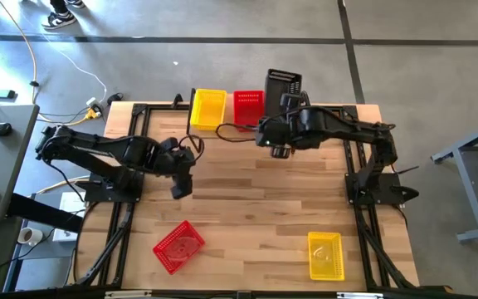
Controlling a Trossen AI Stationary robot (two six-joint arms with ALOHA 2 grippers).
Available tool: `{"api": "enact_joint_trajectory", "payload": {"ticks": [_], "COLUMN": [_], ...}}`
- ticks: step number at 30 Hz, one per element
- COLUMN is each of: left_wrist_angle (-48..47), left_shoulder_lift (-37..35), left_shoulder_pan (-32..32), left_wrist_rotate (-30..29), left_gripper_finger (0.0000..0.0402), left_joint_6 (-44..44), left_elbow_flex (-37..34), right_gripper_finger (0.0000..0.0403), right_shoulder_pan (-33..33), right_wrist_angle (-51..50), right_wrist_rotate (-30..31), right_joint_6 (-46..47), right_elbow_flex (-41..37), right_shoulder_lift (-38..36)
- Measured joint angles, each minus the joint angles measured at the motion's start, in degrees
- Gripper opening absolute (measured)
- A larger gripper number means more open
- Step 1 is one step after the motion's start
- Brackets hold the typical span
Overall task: Stack baskets on shelf by color
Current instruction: Stack the black bin on the stacked black bins on the shelf
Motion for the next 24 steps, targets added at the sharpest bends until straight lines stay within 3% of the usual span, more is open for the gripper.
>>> {"api": "enact_joint_trajectory", "payload": {"ticks": [3,7,10,24], "left_wrist_angle": [0.02,0.04,0.06,0.11], "left_shoulder_lift": [-0.02,0.0,-0.02,-0.01], "left_shoulder_pan": [2.48,5.63,7.59,13.88], "left_wrist_rotate": [0.0,0.0,0.0,0.0], "left_gripper_finger": [0.0186,0.0186,0.0186,0.0186], "left_joint_6": [1.19,1.27,1.27,1.27], "left_elbow_flex": [0.0,0.0,0.0,0.0], "right_gripper_finger": [0.0,0.0,0.0,0.0], "right_shoulder_pan": [-2.06,-5.4,-8.15,-17.25], "right_wrist_angle": [0.0,0.12,0.92,1.39], "right_wrist_rotate": [-1.7,-10.17,-13.22,-24.24], "right_joint_6": [-2.55,-6.45,-9.43,-9.85], "right_elbow_flex": [-4.37,-5.61,-5.61,-5.61], "right_shoulder_lift": [-1.56,-1.76,-1.75,-1.62]}}
